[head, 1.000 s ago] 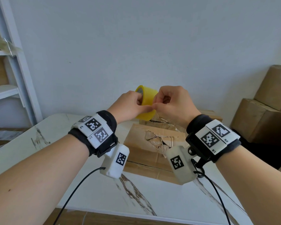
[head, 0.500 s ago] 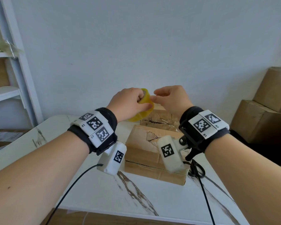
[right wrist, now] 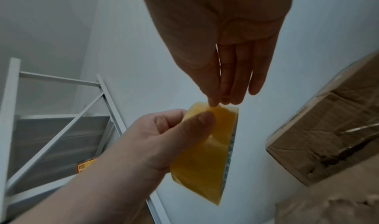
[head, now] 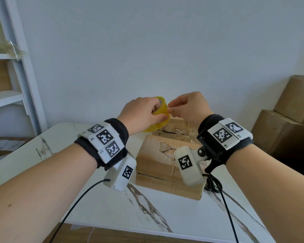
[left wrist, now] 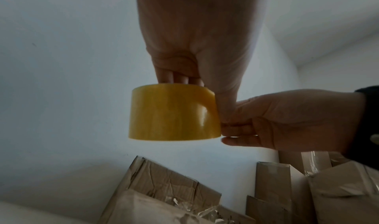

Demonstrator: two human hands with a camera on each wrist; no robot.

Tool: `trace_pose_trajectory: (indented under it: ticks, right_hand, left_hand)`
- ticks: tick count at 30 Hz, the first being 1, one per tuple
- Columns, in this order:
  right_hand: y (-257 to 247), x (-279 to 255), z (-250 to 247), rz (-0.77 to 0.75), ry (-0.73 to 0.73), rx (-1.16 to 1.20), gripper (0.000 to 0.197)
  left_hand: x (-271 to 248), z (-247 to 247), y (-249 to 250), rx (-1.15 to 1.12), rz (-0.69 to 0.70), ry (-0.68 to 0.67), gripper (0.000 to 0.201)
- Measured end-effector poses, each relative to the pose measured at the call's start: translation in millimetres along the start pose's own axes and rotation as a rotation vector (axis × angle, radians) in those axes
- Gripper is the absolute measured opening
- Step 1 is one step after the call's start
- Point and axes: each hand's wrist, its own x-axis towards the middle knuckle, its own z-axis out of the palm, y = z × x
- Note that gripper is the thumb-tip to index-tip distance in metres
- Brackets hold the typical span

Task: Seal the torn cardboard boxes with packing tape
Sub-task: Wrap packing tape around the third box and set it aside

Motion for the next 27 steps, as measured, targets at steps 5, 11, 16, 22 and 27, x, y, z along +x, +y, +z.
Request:
trace_pose_trajectory:
  ticks: [5, 11, 16, 22, 27]
  right_hand:
    - [-7.7, 1.0, -0.9, -0.007, 0.02, -0.058, 0.023]
    - [-14.0, -1.8, -1.0, -0.02, -0.01, -0.154, 0.03]
    - [-17.2, -7.2, 1.9, -0.038, -0.017, -0.062, 0.027]
    - [-12.4, -9.6, -5.7, 0.096, -0.074, 0.218, 0.021]
    - [-9.8, -12.9, -11.4, 0.206, -0.101, 0.373, 0.017]
  left_hand:
    - [-3.3, -1.6, -1.4, -0.056, -0.025, -0.1, 0.026]
    - [-2.6, -7.7, -2.9, -0.079, -0.042, -0.21, 0.034]
    - [4.3, -15.0, -8.6, 0.191, -0.063, -0.187, 0.039]
    - [4.3, -18.6, -16.9, 0.048, -0.127, -0.148, 0.039]
    - [-0.7, -17.8, -17.4, -0.061, -0.092, -0.131, 0.04]
